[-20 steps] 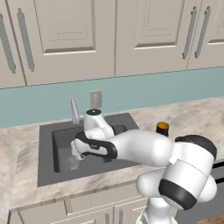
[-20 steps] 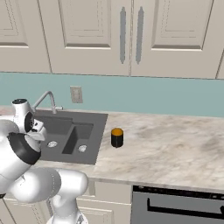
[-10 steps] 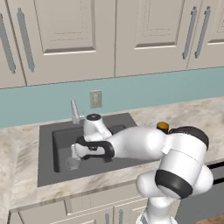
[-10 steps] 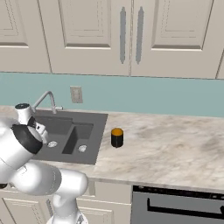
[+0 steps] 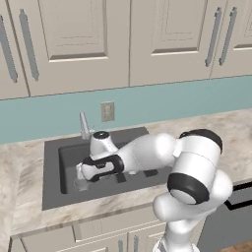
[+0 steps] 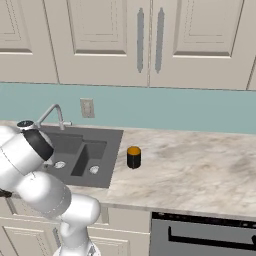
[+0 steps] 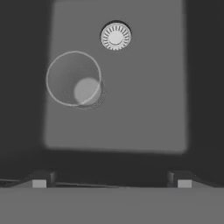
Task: Move any existing items from the left basin to the right basin for drying. Then move the mug from the counter to the left basin of the sink for washing.
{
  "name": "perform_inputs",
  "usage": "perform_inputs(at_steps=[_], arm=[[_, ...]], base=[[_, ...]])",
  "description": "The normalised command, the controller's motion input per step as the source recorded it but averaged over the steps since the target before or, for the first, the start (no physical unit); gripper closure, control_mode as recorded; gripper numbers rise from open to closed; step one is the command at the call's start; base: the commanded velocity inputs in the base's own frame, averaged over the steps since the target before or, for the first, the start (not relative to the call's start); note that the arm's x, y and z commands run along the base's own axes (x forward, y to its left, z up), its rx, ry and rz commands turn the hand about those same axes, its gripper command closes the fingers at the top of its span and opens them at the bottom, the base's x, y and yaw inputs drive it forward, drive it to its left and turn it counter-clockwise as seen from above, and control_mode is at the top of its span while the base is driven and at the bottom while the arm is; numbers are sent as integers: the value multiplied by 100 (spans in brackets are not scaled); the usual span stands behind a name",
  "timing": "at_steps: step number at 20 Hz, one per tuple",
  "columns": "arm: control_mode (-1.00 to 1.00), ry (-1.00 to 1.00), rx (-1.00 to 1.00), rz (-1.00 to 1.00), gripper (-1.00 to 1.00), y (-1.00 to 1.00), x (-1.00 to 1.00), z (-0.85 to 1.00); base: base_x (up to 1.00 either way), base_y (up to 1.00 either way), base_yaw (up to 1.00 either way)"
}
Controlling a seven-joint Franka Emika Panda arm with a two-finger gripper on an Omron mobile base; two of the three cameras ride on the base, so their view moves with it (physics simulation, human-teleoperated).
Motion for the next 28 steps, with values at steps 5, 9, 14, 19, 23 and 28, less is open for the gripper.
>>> perform_inputs(at_steps=[5, 9, 14, 19, 23, 28], arm=[[-100, 0, 0, 0, -100, 13, 7, -12], [-100, 0, 0, 0, -100, 2, 6, -15], [-100, 0, 0, 0, -100, 0, 14, -16], [-100, 0, 0, 0, -100, 1, 23, -14], [-100, 0, 0, 0, -100, 5, 19, -12], [-100, 0, 0, 0, -100, 7, 15, -14]], base=[[0, 0, 0], [0, 0, 0], [0, 0, 0], [0, 0, 0], [0, 0, 0], [0, 0, 0]])
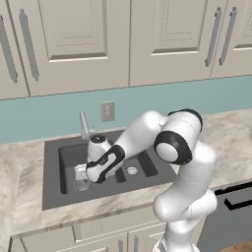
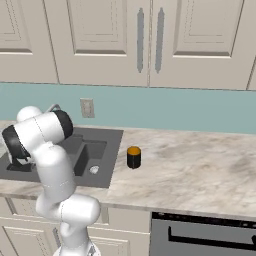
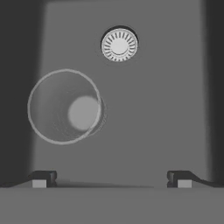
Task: Move any existing items from the left basin to the right basin for drying. Then move the mug from the counter to the left basin of the sink for washing.
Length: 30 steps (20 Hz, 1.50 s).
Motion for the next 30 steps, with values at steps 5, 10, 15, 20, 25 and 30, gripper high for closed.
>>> perform_inputs(at_steps=[5, 10, 15, 20, 25, 30], arm=[[-100, 0, 0, 0, -100, 10, 14, -16], [-100, 0, 0, 0, -100, 9, 18, -14], [-100, 0, 0, 0, -100, 8, 17, -12], [-100, 0, 0, 0, -100, 11, 16, -14], [-100, 0, 0, 0, -100, 11, 14, -20], [-100, 0, 0, 0, -100, 7, 10, -21]], base=[[0, 0, 0], [0, 0, 0], [0, 0, 0], [0, 0, 0], [0, 0, 0], [0, 0, 0]])
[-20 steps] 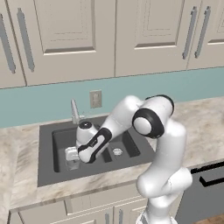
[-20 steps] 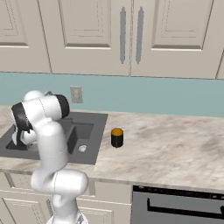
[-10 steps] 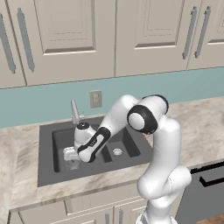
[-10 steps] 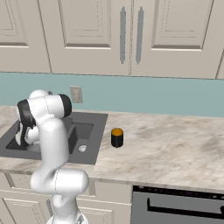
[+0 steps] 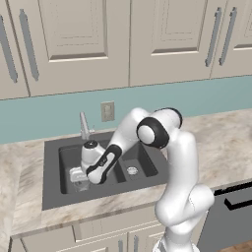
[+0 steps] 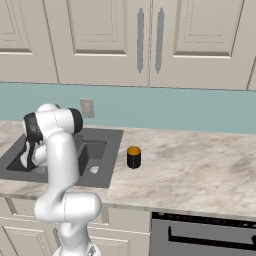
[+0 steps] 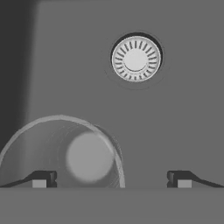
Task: Move any existing items from the left basin to the right basin for drying. Then move the mug from the counter to the left basin of the sink for washing.
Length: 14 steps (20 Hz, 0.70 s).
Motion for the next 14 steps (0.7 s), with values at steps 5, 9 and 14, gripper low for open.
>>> perform_inputs(at_steps=[5, 9, 14], arm=[[-100, 0, 0, 0, -100, 0, 8, -14], [-100, 0, 0, 0, -100, 0, 10, -10], [-100, 0, 0, 0, -100, 1, 11, -13]], base=[[0, 0, 0], [0, 0, 0], [0, 0, 0]])
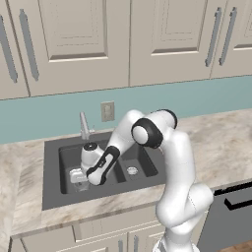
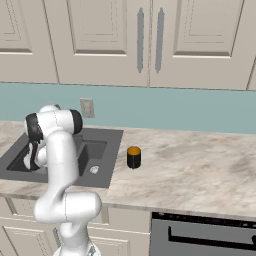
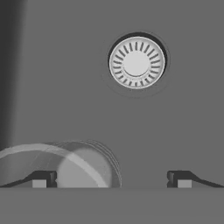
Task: Move any existing items from the left basin to the right basin for drying. Then move the mug from the counter to the left basin of the sink for washing.
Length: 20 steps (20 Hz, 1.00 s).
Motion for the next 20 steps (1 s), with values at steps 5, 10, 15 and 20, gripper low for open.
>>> perform_inputs(at_steps=[5, 10, 15, 20], arm=[[-100, 1, 0, 0, -100, 0, 0, -20], [-100, 1, 0, 0, -100, 0, 0, -27], [-100, 2, 0, 0, 100, 2, 0, -31], [-100, 0, 0, 0, 100, 1, -2, -16]], base=[[0, 0, 0], [0, 0, 0], [0, 0, 0], [0, 0, 0]])
